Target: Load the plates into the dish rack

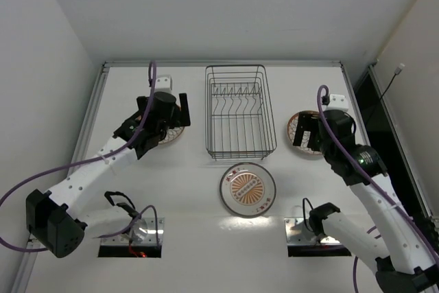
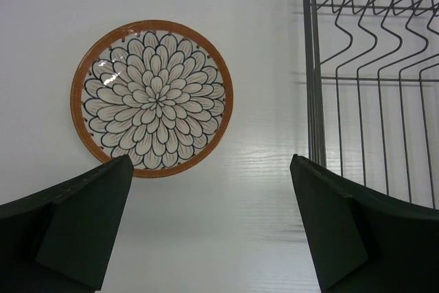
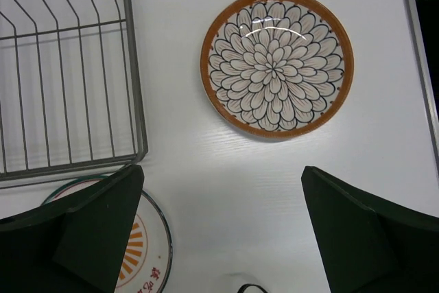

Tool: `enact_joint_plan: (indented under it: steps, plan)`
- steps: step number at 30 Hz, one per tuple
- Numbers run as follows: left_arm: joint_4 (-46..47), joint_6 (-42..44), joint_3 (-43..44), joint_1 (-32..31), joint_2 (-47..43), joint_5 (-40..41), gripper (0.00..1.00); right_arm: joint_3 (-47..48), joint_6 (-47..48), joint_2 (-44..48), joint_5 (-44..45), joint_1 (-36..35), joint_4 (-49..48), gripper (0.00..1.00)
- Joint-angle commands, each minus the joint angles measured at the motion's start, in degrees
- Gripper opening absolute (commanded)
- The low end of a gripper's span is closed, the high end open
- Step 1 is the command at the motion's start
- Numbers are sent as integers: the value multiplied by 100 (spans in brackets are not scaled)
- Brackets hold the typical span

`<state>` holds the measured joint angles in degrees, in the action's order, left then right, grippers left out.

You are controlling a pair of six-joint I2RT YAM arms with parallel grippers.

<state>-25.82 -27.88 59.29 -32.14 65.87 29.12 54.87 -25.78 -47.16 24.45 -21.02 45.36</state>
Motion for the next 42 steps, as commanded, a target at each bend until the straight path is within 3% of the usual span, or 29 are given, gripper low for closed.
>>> enact_joint_plan:
  steps: [1,6,12,18,27,37,42]
  plan:
    - [86,151,128,15,-64,181,100,295,-401,215,341,36,394,100]
    - [209,98,-66,15,-372,58,100,-116,-1014,321,622,36,264,100]
    - [131,46,-233,15,-496,58,100,-1486,-1648,427,-956,36,-1465,100]
    - [7,-16,-233,15,-548,111,100,-3216,-2282,804,-1819,36,-2469,100]
    - [-46,-69,-233,15,-654,164,100,-4476,-2836,1832,-2664,45,-2541,100]
    - [-159,-121,-233,15,-592,216,100,-5030,-3232,533,-3666,-7,-3815,95]
    - [-160,-121,-233,15,-592,216,100,-5135,-3232,479,-3719,-8,-3807,92]
